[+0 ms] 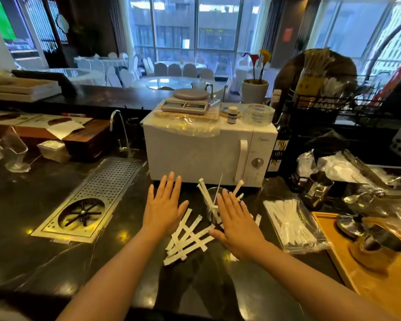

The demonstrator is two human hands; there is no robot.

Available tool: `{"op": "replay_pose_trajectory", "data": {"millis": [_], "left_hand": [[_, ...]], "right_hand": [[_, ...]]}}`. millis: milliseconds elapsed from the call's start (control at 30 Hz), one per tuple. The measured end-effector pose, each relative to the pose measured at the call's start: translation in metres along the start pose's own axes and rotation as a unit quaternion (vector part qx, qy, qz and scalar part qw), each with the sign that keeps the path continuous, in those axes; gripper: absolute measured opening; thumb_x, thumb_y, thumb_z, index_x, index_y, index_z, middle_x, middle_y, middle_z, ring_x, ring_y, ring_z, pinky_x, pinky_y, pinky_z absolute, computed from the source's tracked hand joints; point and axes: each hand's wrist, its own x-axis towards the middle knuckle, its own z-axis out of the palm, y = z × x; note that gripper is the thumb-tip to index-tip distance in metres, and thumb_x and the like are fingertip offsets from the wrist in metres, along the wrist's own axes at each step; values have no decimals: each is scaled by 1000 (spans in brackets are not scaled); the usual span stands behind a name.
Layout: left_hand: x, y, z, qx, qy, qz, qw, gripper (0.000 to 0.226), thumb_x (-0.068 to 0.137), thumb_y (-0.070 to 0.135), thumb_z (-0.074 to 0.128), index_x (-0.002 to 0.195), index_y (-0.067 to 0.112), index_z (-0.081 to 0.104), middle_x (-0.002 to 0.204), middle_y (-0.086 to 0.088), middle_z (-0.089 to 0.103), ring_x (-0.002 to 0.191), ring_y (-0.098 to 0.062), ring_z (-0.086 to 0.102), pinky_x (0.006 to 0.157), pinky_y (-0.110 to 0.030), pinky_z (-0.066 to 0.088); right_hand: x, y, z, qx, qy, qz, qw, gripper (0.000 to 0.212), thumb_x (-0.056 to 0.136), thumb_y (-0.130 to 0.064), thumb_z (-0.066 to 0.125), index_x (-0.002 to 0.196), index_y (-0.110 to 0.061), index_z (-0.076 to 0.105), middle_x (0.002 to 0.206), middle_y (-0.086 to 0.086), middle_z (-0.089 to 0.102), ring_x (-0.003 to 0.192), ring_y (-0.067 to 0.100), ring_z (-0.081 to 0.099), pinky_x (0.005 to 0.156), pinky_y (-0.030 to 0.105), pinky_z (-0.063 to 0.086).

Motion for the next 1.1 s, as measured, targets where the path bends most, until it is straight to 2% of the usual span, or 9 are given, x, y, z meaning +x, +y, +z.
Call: {"op": "replay_pose_trajectory", "data": {"millis": [100, 200, 400, 567, 700, 767, 900, 1100], "left_hand": [[-5, -2, 7, 14, -24, -13, 1000, 63, 91, 50, 19, 133, 25, -21, 154, -2, -13, 141, -19, -13, 115, -44, -5], [-12, -5, 17, 12, -44, -19, 999, 64, 90, 52, 18, 132, 25, -23, 155, -3, -13, 141, -19, -12, 115, -44, -3], [-23, -13, 27, -14, -79, -78, 994, 76, 86, 59, 27, 142, 20, -8, 156, -7, 1, 143, -23, 7, 115, -44, 13], [-32, -16, 35, 0, -126, -119, 985, 90, 78, 66, 38, 142, 15, 1, 155, -9, 14, 140, -26, 18, 111, -45, 24], [-40, -18, 42, 24, -159, -143, 977, 88, 72, 72, 41, 133, 10, 29, 141, -11, 38, 128, -27, 37, 102, -43, 36], [-44, -16, 47, 39, -187, -153, 970, 87, 69, 76, 40, 126, 11, 39, 135, -10, 43, 124, -27, 40, 99, -42, 37], [-46, -8, 59, 47, -219, -161, 961, 89, 64, 79, 41, 121, 11, 44, 131, -10, 45, 122, -27, 41, 96, -41, 38], [-48, -2, 72, 46, -230, -165, 958, 93, 63, 80, 41, 124, 9, 41, 130, -10, 45, 120, -27, 41, 97, -41, 37]], "right_hand": [[3, -3, 6, -16, -8, -16, 1000, 79, 88, -60, 26, 125, -24, -35, 136, -4, -40, 128, 15, -37, 106, 30, -20], [6, -6, 12, -4, -23, -31, 999, 80, 89, -58, 28, 125, -23, -34, 136, -3, -39, 128, 15, -35, 107, 30, -18], [14, -14, 20, 9, -55, -65, 996, 82, 89, -56, 31, 128, -22, -32, 137, -4, -37, 129, 13, -33, 108, 30, -14], [22, -18, 28, -13, -88, -95, 991, 90, 88, -52, 41, 141, -16, -22, 153, 4, -25, 128, 12, -30, 109, 32, -13], [32, -18, 34, -37, -132, -112, 984, 100, 84, -39, 58, 141, -16, -21, 155, 5, -21, 140, 19, -22, 106, 31, -13], [38, -17, 36, -59, -147, -118, 980, 102, 83, -29, 62, 142, -15, -20, 155, 6, -21, 142, 22, -20, 107, 33, -12], [48, -12, 40, -102, -156, -130, 974, 99, 82, -8, 61, 143, -12, -17, 156, 9, -17, 143, 24, -16, 114, 37, -6], [61, -7, 51, -110, -165, -143, 970, 99, 80, -4, 63, 144, -12, -13, 157, 9, -12, 144, 24, -11, 116, 38, 0]]}}
